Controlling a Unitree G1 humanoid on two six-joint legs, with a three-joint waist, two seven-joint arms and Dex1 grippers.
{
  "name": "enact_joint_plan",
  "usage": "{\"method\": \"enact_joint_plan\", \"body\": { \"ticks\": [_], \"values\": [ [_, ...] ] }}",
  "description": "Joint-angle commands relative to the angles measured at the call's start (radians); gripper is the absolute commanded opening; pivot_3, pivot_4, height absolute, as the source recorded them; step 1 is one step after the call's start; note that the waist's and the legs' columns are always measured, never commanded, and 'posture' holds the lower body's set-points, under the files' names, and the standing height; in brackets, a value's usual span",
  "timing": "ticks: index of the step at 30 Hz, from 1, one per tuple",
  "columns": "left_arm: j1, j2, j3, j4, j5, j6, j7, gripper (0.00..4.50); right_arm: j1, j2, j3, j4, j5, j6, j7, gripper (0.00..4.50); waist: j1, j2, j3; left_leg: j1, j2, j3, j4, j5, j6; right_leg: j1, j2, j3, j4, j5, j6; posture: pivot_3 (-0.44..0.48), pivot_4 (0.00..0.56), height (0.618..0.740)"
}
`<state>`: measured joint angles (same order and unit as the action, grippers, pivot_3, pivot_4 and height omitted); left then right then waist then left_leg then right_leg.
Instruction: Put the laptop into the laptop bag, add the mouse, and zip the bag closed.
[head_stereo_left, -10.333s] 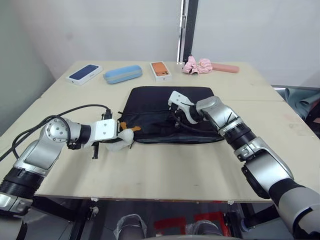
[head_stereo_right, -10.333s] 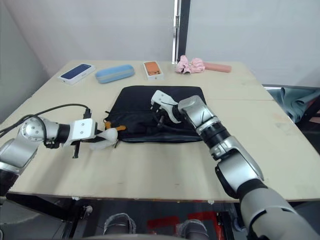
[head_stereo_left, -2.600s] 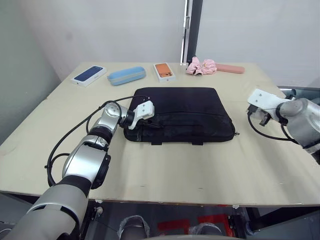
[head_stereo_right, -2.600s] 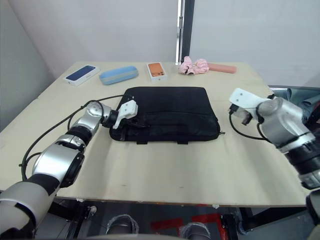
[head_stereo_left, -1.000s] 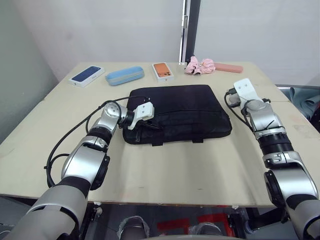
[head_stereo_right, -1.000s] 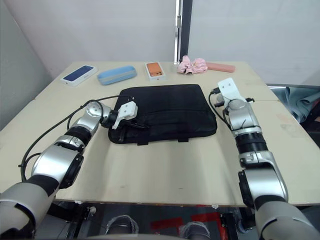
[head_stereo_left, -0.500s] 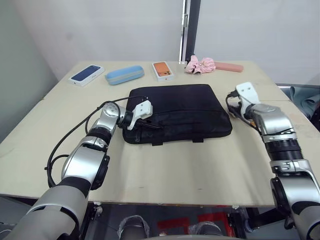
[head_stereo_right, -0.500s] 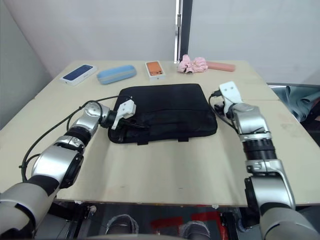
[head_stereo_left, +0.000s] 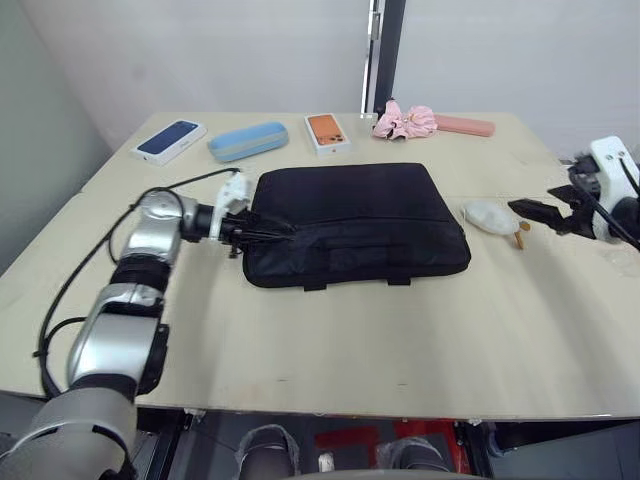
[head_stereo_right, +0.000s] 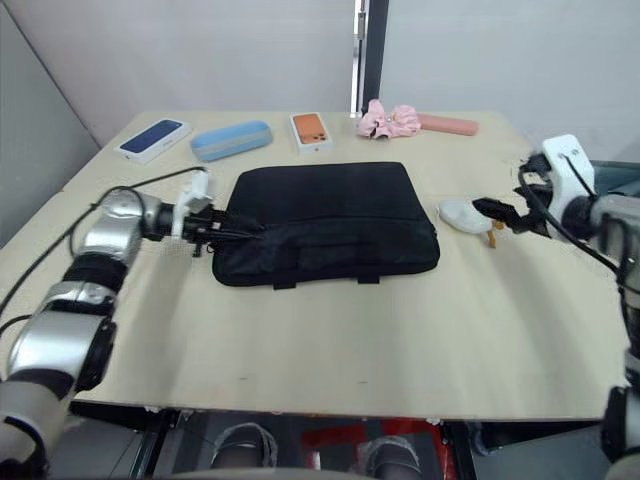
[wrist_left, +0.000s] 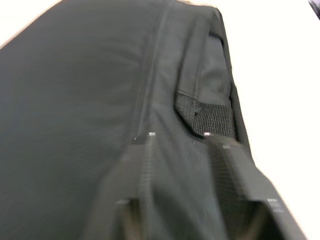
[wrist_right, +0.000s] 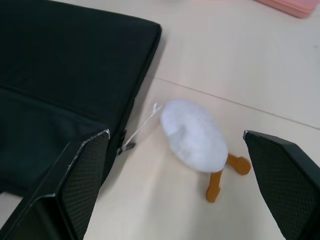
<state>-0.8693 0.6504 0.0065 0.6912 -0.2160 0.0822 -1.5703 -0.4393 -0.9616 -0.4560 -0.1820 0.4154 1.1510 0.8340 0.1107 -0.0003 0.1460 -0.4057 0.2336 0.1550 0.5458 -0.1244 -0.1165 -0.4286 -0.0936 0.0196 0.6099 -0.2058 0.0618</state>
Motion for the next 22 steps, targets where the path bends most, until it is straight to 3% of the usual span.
{"method": "enact_joint_plan", "body": {
  "ticks": [1,4,5,10,14,18,22],
  "values": [
    [0.084,0.124,0.083,-0.216,-0.088,0.162,0.004,3.23,0.095,-0.049,-0.102,-0.047,0.059,-0.081,0.099,4.5,-0.001,0.0,0.0,0.0,0.0,0.0,0.001,0.0,0.0,0.0,0.0,0.0,0.0,0.0,0.0,0.0,0.15,0.74],
    [0.18,0.248,0.156,-0.344,-0.135,0.283,0.039,4.37,0.191,-0.067,-0.158,-0.063,0.117,-0.136,0.194,4.5,-0.004,0.0,0.0,0.0,0.0,0.001,0.002,-0.001,-0.001,-0.002,0.0,0.001,0.003,0.0,0.0,0.0,0.15,0.74],
    [0.208,0.285,0.173,-0.373,-0.149,0.326,0.047,4.44,0.215,-0.075,-0.171,-0.066,0.133,-0.145,0.218,4.5,-0.004,0.0,0.0,0.0,0.001,0.001,0.002,-0.001,-0.001,-0.003,0.0,0.001,0.004,0.0,0.0,0.0,0.15,0.74],
    [0.357,0.437,0.26,-0.466,-0.179,0.394,0.059,4.44,0.28,-0.108,-0.208,-0.041,0.176,-0.163,0.265,4.5,-0.005,0.0,0.0,0.001,0.001,0.003,0.007,-0.001,-0.001,-0.003,0.0,0.004,0.008,-0.001,0.0,0.0,0.15,0.74],
    [0.547,0.57,0.368,-0.489,-0.229,0.566,0.026,4.44,0.341,-0.136,-0.217,-0.04,0.182,-0.193,0.296,4.5,-0.007,0.0,0.0,0.001,0.001,0.004,0.009,-0.002,0.0,-0.003,-0.001,0.005,0.009,-0.001,0.0,0.0,0.15,0.74],
    [0.543,0.55,0.452,-0.491,-0.307,0.618,0.086,4.44,0.344,-0.147,-0.209,-0.024,0.188,-0.212,0.29,4.5,0.0,-0.001,0.0,0.001,0.001,0.004,0.01,-0.002,0.0,-0.004,-0.001,0.005,0.011,-0.001,0.0,0.0,0.15,0.74],
    [0.557,0.559,0.452,-0.483,-0.312,0.624,0.116,4.44,0.334,-0.151,-0.185,-0.011,0.189,-0.23,0.278,4.5,0.001,-0.001,0.0,0.001,0.0,0.004,0.013,-0.002,0.001,-0.003,-0.001,0.006,0.013,-0.001,0.0,0.0,0.15,0.74]
  ]
}}
